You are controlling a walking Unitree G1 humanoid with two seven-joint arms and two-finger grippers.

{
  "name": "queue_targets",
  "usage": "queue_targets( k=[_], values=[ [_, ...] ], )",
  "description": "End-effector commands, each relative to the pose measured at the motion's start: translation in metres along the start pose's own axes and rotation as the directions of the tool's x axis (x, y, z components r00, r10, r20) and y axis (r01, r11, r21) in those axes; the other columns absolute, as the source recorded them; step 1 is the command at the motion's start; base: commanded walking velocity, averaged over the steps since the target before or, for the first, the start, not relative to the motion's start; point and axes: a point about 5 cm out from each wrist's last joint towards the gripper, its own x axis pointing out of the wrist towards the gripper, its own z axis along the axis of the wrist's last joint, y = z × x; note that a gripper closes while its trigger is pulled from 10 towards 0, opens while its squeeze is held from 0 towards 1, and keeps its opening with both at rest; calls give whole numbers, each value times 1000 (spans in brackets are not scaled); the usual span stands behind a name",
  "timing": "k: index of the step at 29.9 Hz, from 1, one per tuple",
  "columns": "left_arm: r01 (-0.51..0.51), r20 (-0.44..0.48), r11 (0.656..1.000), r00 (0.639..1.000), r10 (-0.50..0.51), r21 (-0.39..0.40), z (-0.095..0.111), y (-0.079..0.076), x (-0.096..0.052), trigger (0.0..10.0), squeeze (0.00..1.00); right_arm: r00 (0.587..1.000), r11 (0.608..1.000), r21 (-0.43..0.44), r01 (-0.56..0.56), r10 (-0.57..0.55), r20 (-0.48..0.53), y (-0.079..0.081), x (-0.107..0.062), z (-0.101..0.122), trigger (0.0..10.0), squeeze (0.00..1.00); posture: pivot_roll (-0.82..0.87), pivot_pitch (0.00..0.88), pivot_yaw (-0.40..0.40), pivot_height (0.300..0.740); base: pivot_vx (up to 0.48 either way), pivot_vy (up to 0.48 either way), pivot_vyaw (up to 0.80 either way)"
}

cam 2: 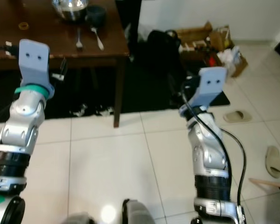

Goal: Setting the table

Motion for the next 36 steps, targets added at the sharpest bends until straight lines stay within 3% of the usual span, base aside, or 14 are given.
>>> queue_targets(
  k=[1, 4, 10, 15, 20, 24, 34, 36],
  values=[
    [18, -34, 1000, 999, -18, 0, -9, -1, -3, 10000, 0, 999, 999, 6, 36, -36, -34, -4, -2, -8, 10000, 0, -9, 0, 10, 740, 480, 0, 0],
    [87, -36, 996, 996, -87, 0, -9, -4, -2, 10000, 0, 992, 993, -6, 116, -116, -50, -15, -2, -11, 10000, 0, -9, 0, 13, 740, 480, 0, -629],
    [104, -28, 994, 994, -104, 8, -9, -4, -1, 10000, 0, 991, 992, -2, 126, -126, -46, -16, -2, -10, 10000, 0, -10, 0, 15, 740, 480, 0, -800],
    [110, -24, 994, 994, -110, 11, -8, -4, -1, 10000, 0, 992, 993, -8, 116, -116, -39, -15, -1, -10, 10000, 0, -7, 0, 13, 740, 480, 0, 0],
    [113, -19, 993, 993, -113, 21, -8, -4, -2, 10000, 0, 997, 998, -14, 69, -69, -33, -8, 1, -9, 10000, 0, -4, 0, 15, 740, 480, 0, 0],
    [110, -8, 993, 994, -110, 38, -7, -3, -2, 10000, 0, 999, 999, -6, -37, 37, -34, 9, 3, -9, 10000, 0, 0, 0, 19, 740, 480, 0, 0],
    [118, 9, 991, 993, -119, 58, -5, -6, -2, 10000, 0, 998, 998, 4, -61, 61, -26, 16, 7, -9, 10000, 0, 4, 0, 18, 740, 480, 0, 0],
    [116, 24, 990, 993, -119, 75, -3, -6, -3, 10000, 0, 991, 991, 11, -130, 131, -18, 24, 9, -6, 10000, 0, 10, 0, 20, 740, 480, 0, 0]
  ],
)
